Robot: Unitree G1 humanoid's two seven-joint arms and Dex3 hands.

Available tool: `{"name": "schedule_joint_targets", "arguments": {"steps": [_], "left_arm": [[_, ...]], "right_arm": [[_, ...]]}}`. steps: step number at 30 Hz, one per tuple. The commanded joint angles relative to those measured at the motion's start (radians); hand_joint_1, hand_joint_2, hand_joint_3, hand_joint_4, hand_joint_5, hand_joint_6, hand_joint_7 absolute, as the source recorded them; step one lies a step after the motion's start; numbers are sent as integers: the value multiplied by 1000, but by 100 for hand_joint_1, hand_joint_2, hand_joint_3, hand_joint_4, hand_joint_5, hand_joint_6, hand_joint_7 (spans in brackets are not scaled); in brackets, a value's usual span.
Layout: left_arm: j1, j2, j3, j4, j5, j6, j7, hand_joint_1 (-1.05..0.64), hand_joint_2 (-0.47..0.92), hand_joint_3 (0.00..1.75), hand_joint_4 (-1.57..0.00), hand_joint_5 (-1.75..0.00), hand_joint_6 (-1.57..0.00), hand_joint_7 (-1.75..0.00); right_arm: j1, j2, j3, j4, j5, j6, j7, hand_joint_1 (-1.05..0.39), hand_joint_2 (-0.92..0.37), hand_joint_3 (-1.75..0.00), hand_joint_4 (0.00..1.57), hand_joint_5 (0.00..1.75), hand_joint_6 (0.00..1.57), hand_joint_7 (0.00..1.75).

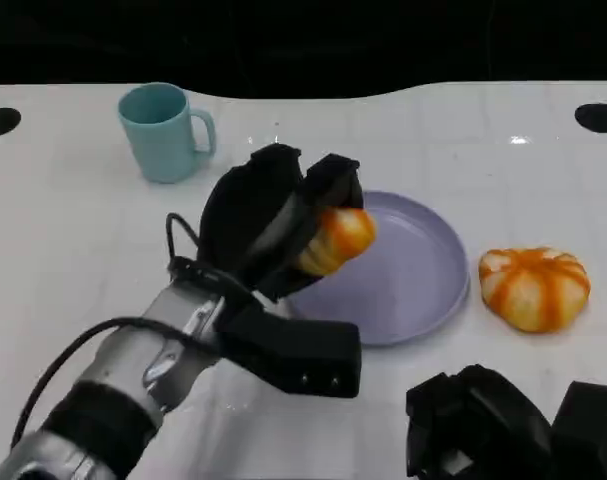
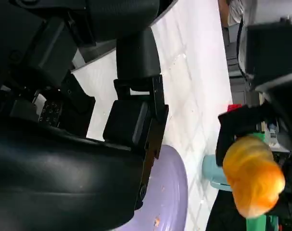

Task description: Grasp the bread from the table and place it into the plate.

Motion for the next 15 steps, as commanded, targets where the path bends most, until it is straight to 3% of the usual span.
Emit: {"name": "schedule_joint_targets", "arguments": {"steps": [1, 6, 10, 11, 15], "left_arm": [[-77, -20, -13, 101, -15, -31, 32, -25, 23, 139, -98, -175, -76, -175], [-140, -58, -28, 224, -26, -59, 56, -28, 26, 142, -100, -175, -78, -175], [-168, -72, -34, 273, -40, -69, 49, -32, 33, 133, -96, -175, -75, -170], [-173, -69, -31, 273, -52, -67, 14, -33, 36, 129, -94, -172, -73, -162], [-187, -55, -38, 261, -71, -38, -92, -37, 56, 90, -75, -155, -69, -94]], "right_arm": [[18, 0, 12, -24, -9, 24, -16, -105, -13, -116, 151, 127, 157, 95], [19, 14, 13, -32, 10, 37, -14, -105, -3, -127, 153, 127, 157, 97], [13, 17, 10, -27, 17, 43, -10, -105, -3, -128, 153, 127, 157, 95], [10, 19, 8, -24, 20, 41, -8, -105, -4, -127, 153, 127, 157, 94], [-1, 19, 3, -18, 20, 27, -8, -105, -10, -120, 154, 125, 157, 92]]}}
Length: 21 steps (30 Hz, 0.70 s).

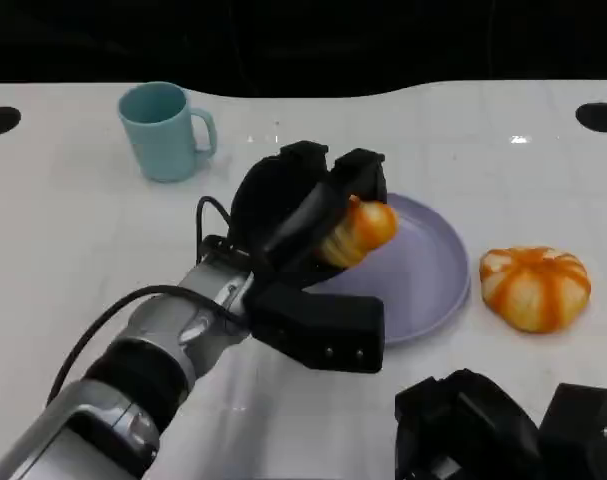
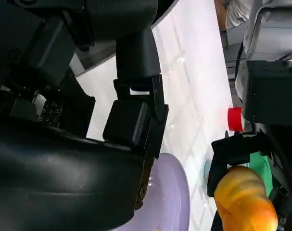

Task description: Grasp the bread from the table and place it into the plate.

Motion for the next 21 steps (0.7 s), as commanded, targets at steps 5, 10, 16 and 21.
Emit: {"name": "schedule_joint_targets", "arguments": {"steps": [5, 10, 16, 21], "left_arm": [[-28, 46, -23, -40, -28, 30, -194, -47, 82, 35, -48, -142, -54, -31], [-14, 59, -28, -86, -37, 54, -285, -63, 92, 17, -31, -87, -39, -11], [4, 81, -44, -169, -27, 133, -438, -84, 92, 28, -12, -71, -21, -2], [33, 111, -51, -253, -33, 172, -545, -95, 92, 32, -6, -64, -15, -1]], "right_arm": [[-20, -8, -19, 9, 8, -21, 1, -105, -13, -117, 155, 125, 157, 92], [-18, -9, -21, 3, 3, -18, -5, -105, -14, -117, 154, 125, 157, 92], [-16, -8, -18, 4, -6, -32, -9, -105, -13, -118, 154, 126, 157, 93], [-8, -11, -20, -6, -7, -24, -17, -105, -12, -118, 154, 126, 157, 94]]}}
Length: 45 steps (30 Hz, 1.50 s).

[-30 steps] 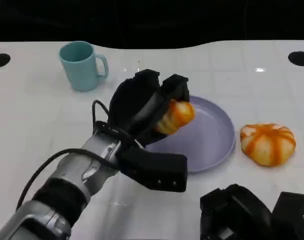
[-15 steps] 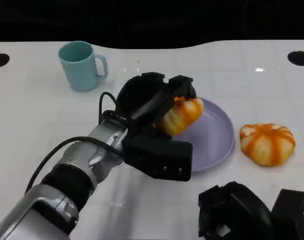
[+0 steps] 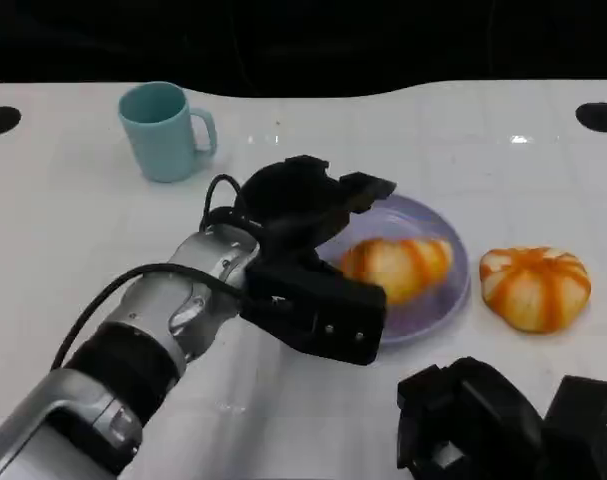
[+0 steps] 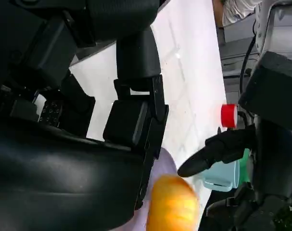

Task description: Grasp the bread from the table and place it into the plate.

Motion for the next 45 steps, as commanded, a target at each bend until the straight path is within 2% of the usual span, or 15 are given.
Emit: {"name": "schedule_joint_targets", "arguments": {"steps": [1, 11, 17, 23, 27, 31, 32, 35, 37, 40, 43, 45], "left_arm": [[31, 41, 1, -68, -12, 24, -67, -95, 92, 32, -7, -63, -16, -1], [116, 93, 14, -208, -16, 26, -89, -95, 92, 34, -11, -63, -21, -4], [212, 134, 72, -350, -84, 10, -103, -88, 92, 34, -12, -67, -23, -5], [345, 146, 180, -401, -246, -154, -19, -76, 92, 29, -25, -81, -36, -12], [404, 126, 256, -346, -443, -307, -49, -64, 92, 27, -36, -87, -50, -18], [441, 109, 296, -309, -593, -389, -119, -61, 92, 28, -50, -94, -59, -23], [454, 101, 306, -304, -641, -405, -145, -61, 92, 28, -53, -101, -65, -26], [489, 80, 329, -298, -755, -432, -222, -61, 92, 29, -61, -130, -75, -41], [516, 65, 343, -297, -822, -449, -271, -65, 92, 30, -64, -150, -66, -91], [557, 46, 362, -313, -908, -429, -339, -70, 92, 32, -66, -170, -58, -138], [601, 49, 378, -346, -961, -406, -399, -74, 92, 35, -75, -174, -54, -167], [620, 48, 387, -364, -1008, -375, -448, -74, 92, 36, -78, -174, -54, -173]], "right_arm": [[13, -10, -7, -12, 4, 4, -9, -105, -12, -118, 154, 126, 157, 94], [22, -16, -8, -18, 9, 7, -9, -105, -13, -119, 153, 128, 157, 94], [28, -20, -8, -35, 3, 3, -11, -105, -15, -117, 153, 129, 157, 95], [30, -19, -8, -39, 4, 12, -14, -105, -17, -115, 153, 129, 157, 96], [30, -20, -9, -39, 10, 18, -8, -105, -16, -115, 154, 129, 157, 96], [31, -23, -8, -44, 4, 13, -9, -105, -17, -114, 153, 129, 157, 95], [32, -24, -7, -45, 2, 12, -9, -105, -17, -114, 153, 129, 157, 95], [35, -25, -7, -53, 5, 21, -9, -105, -17, -114, 153, 129, 157, 96], [39, -24, -6, -59, 7, 26, -10, -105, -16, -114, 154, 129, 157, 96], [44, -30, -2, -71, -10, 28, -20, -105, -17, -114, 153, 129, 157, 96], [49, -31, -1, -82, -7, 32, -18, -105, -16, -114, 152, 128, 157, 95], [51, -32, 0, -83, -6, 32, -16, -105, -16, -114, 152, 128, 157, 95]]}}
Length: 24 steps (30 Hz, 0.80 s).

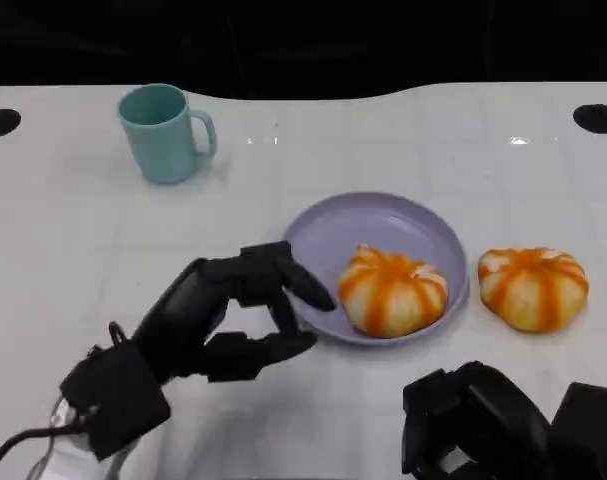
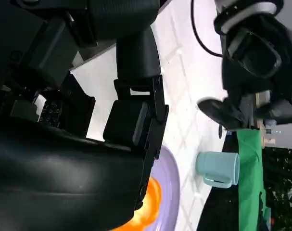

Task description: Grasp the bread from the table and place it into the plate.

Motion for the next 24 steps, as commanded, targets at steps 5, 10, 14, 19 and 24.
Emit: {"name": "schedule_joint_targets", "arguments": {"steps": [5, 10, 14, 19, 24], "left_arm": [[101, -5, 59, -91, -216, 149, -201, -73, 92, 29, -83, -175, -64, -171], [146, -10, 93, -127, -312, 271, -297, -78, 92, 25, -89, -175, -71, -174], [181, -20, 116, -146, -328, 308, -332, -78, 92, 22, -91, -175, -74, -175], [225, -32, 131, -186, -326, 360, -334, -78, 92, 20, -95, -175, -79, -175], [258, -41, 140, -224, -331, 425, -337, -74, 92, 19, -96, -175, -80, -175]], "right_arm": [[12, -15, -1, -10, 18, 6, 16, -105, -15, -115, 152, 128, 157, 93], [12, -10, -5, -8, 32, 20, 22, -105, -13, -115, 153, 127, 157, 93], [13, -13, -3, -15, 28, 29, 19, -105, -10, -119, 154, 126, 157, 93], [14, -16, -2, -16, 20, 13, 19, -105, -10, -122, 154, 126, 157, 94], [17, -15, -5, -19, 26, 22, 20, -105, -10, -122, 153, 126, 157, 95]]}}
